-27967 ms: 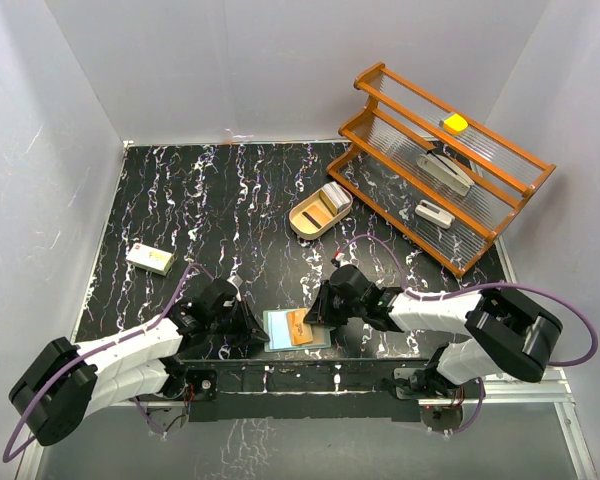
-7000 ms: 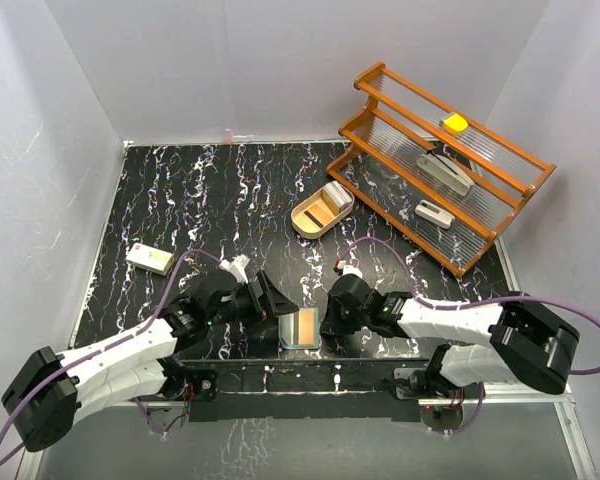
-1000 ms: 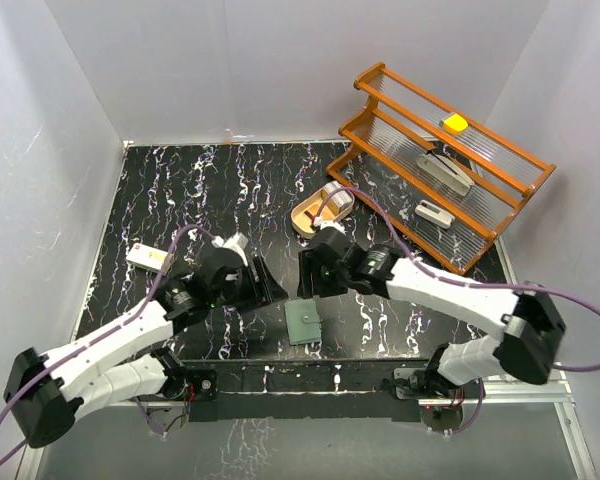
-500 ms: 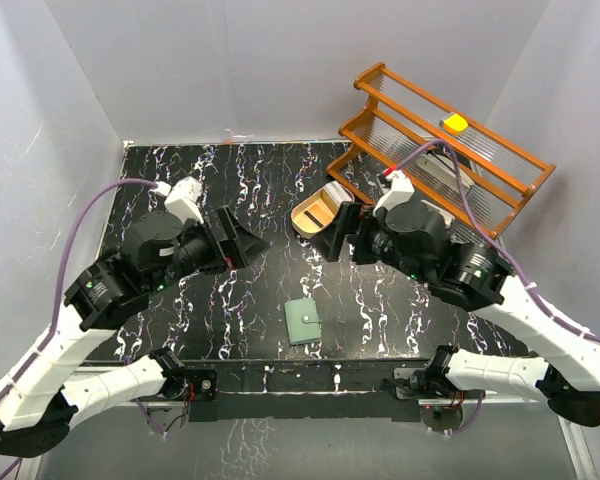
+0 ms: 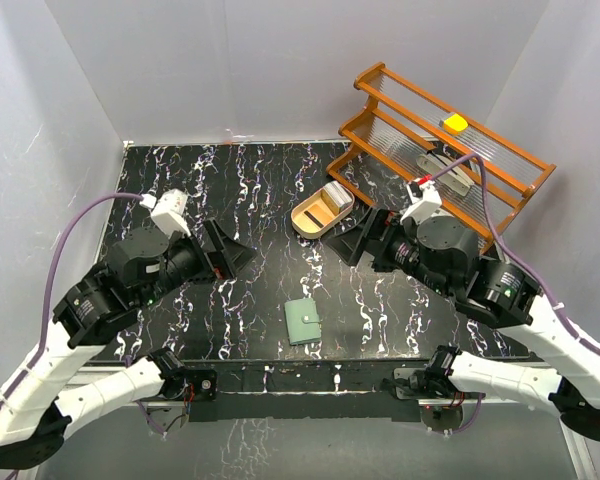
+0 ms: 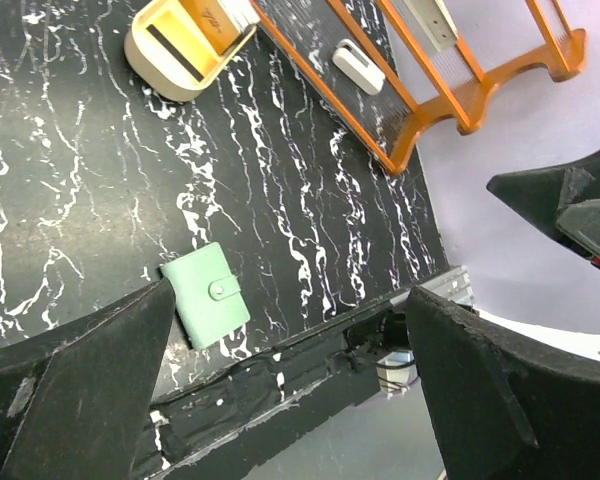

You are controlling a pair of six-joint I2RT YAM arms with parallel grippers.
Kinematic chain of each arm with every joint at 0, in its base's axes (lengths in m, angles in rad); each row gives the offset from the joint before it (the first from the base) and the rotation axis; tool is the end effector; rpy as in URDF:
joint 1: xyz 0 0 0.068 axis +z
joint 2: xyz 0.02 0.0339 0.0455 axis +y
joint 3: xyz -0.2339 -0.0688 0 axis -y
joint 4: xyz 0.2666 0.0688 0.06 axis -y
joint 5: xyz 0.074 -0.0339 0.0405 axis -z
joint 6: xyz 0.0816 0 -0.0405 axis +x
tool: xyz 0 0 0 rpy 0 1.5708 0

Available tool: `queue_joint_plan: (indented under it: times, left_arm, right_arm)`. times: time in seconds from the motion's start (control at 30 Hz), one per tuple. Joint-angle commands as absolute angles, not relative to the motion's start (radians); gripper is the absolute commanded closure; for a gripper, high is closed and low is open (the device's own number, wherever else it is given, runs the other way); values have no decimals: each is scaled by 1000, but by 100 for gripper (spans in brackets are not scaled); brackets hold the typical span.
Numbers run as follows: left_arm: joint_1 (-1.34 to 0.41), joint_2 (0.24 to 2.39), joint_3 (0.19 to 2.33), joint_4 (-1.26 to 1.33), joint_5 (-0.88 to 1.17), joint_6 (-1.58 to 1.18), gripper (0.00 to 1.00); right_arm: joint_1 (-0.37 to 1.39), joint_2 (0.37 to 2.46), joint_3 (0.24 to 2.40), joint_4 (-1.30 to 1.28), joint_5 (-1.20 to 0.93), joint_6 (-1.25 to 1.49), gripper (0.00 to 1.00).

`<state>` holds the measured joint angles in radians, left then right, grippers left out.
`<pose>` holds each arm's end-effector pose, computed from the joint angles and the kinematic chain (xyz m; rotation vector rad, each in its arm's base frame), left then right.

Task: Put the credit cards into the card holder
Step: Reset both arms

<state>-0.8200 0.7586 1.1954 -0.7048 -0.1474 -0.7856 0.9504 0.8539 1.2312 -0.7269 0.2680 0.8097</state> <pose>0.1559 -0.1495 0.4006 -0.0762 1.9519 -0.9695 0.1545 0.1791 0.3915 0.0479 2.0193 0.9119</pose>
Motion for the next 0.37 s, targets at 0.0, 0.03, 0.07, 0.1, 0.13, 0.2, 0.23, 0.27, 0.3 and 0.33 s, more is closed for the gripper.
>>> queue_joint_plan:
  times: [0.0, 0.03, 0.07, 0.1, 0.13, 0.2, 0.23, 0.27, 0.3, 0.33]
  left_arm:
    - [-821, 694, 1159, -677, -241, -793, 1]
    - [-821, 681, 1147, -670, -247, -793, 1]
    - [-820, 672, 1135, -667, -249, -794, 1]
    - [-819, 665, 1127, -665, -250, -798, 1]
    - [-821, 663, 1116, -666, -248, -805, 1]
    - [-820, 666, 1106, -676, -241, -814, 1]
    - [-820, 670, 1103, -678, -239, -817, 1]
    - [-821, 673, 1101, -684, -241, -818, 1]
    - [-821, 674, 1099, -689, -246, -820, 1]
    - [-820, 673, 1095, -688, -257, -824, 1]
  right_arm:
    - [949, 843, 1202, -669, 287, 841, 2]
    - [949, 844, 1197, -670, 285, 841, 2]
    - [949, 846, 1191, -669, 283, 842, 2]
    - [949, 847, 1188, -668, 280, 843, 2]
    - [949, 848, 1184, -666, 277, 843, 2]
    - [950, 848, 1175, -661, 276, 842, 2]
    - [948, 849, 1173, -659, 276, 842, 2]
    - [949, 851, 1172, -657, 275, 843, 2]
    - [949, 854, 1173, -657, 275, 841, 2]
    - [949, 857, 1176, -657, 274, 841, 2]
